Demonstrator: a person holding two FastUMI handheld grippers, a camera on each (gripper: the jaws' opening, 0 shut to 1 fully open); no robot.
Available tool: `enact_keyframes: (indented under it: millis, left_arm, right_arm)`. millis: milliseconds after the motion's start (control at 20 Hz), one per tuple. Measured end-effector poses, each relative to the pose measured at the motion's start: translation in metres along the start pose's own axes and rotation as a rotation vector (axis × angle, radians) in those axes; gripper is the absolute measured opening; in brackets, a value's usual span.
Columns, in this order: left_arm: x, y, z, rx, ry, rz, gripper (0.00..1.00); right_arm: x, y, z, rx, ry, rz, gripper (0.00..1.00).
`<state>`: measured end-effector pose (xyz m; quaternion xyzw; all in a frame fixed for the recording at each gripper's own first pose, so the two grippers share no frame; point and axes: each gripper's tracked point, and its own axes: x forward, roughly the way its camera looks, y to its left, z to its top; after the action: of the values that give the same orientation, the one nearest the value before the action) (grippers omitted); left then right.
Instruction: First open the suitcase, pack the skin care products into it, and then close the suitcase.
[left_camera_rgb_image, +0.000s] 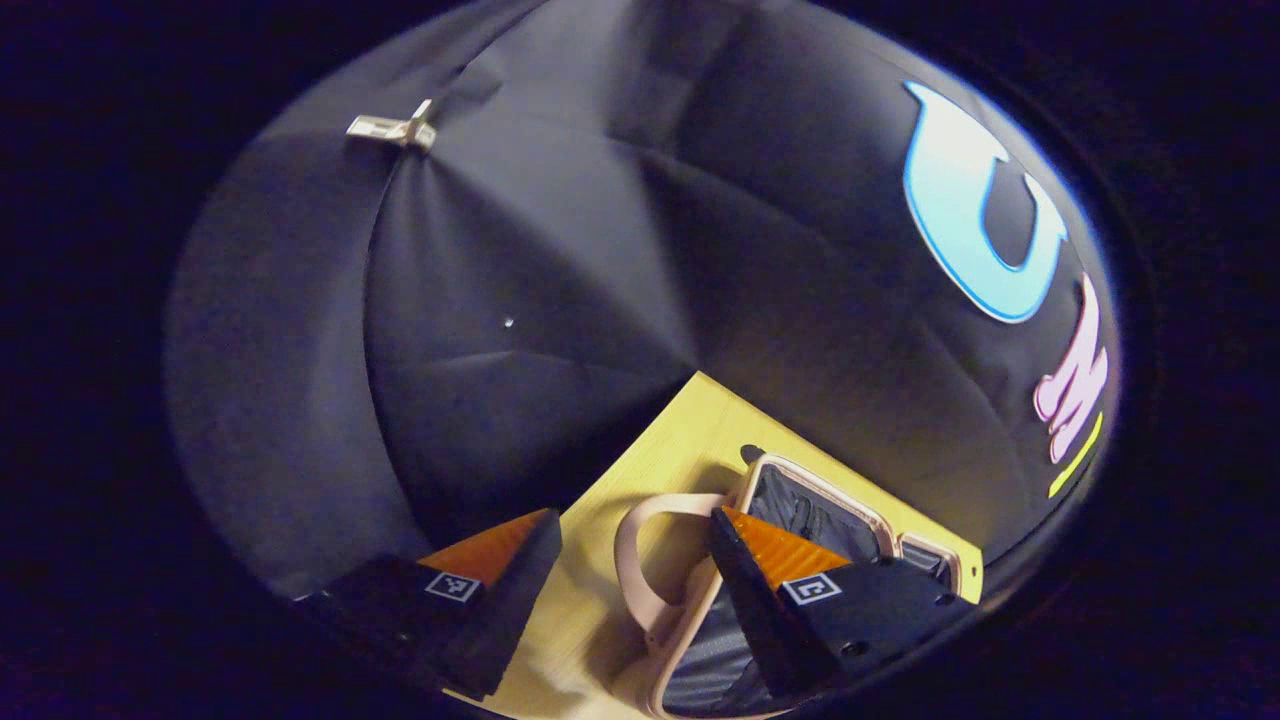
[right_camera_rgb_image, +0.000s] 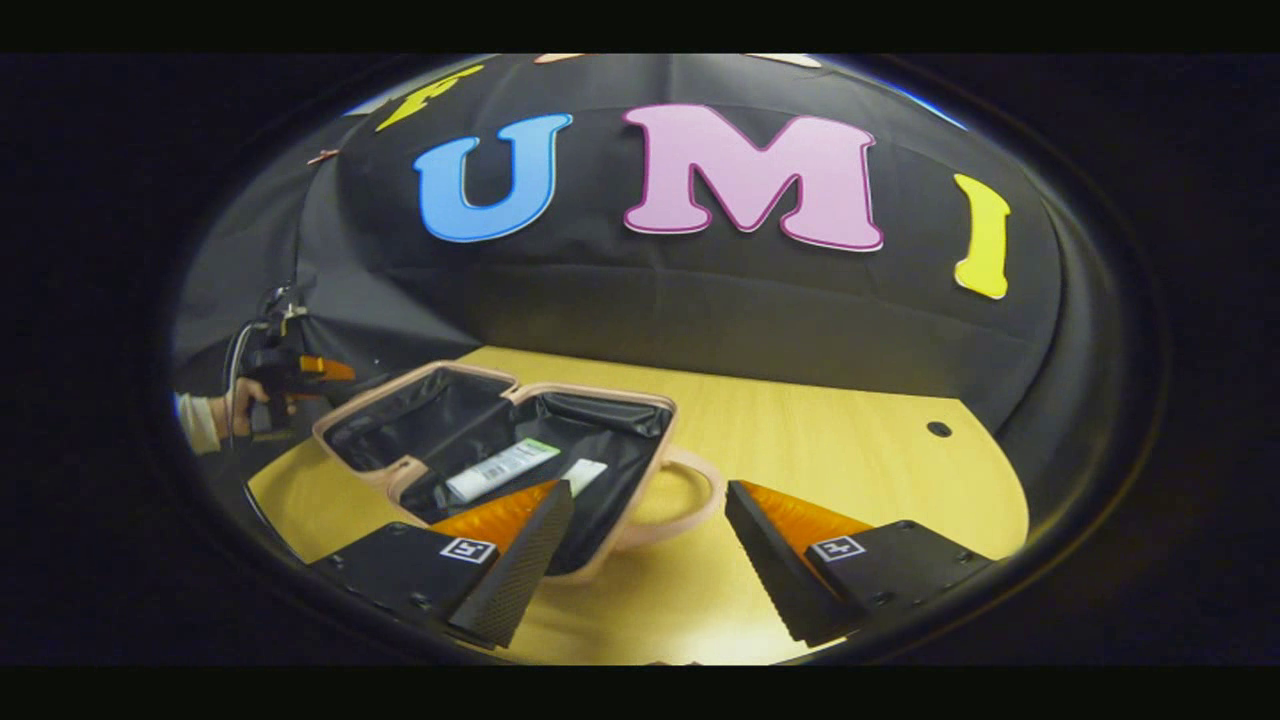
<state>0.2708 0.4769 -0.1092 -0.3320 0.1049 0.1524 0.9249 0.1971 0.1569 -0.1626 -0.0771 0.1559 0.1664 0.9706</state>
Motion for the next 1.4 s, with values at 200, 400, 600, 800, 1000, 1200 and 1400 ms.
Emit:
enact_keyframes:
  millis: [200,400,600,800,1000,1200,1400]
  left_arm:
    - [0.027,0.016,-0.044,-0.029,0.21,0.014,0.74]
    - [0.034,0.004,-0.047,0.037,0.215,0.025,0.22]
    - [0.005,-0.026,-0.013,0.213,0.117,0.06,0.03]
    - [-0.078,-0.107,0.049,0.311,-0.016,-0.013,0.06]
    - [-0.153,-0.219,0.057,0.31,-0.069,-0.154,0.06]
    - [-0.185,-0.32,0.022,0.293,-0.131,-0.244,0.06]
    - [-0.2,-0.43,-0.066,0.28,-0.05,-0.401,0.06]
  right_arm:
    - [-0.018,-0.001,-0.026,-0.016,0.074,0.021,0.98]
    - [-0.017,-0.013,-0.028,-0.009,0.082,-0.003,1.0]
    - [-0.022,-0.041,-0.011,0.001,0.042,-0.055,0.97]
    - [-0.034,-0.077,0.01,0.025,0.02,-0.106,0.97]
    - [-0.047,-0.11,0.019,0.036,0.017,-0.139,0.97]
    - [-0.057,-0.131,0.019,0.061,0.029,-0.148,0.97]
    - [-0.066,-0.148,0.027,0.098,0.01,-0.13,0.97]
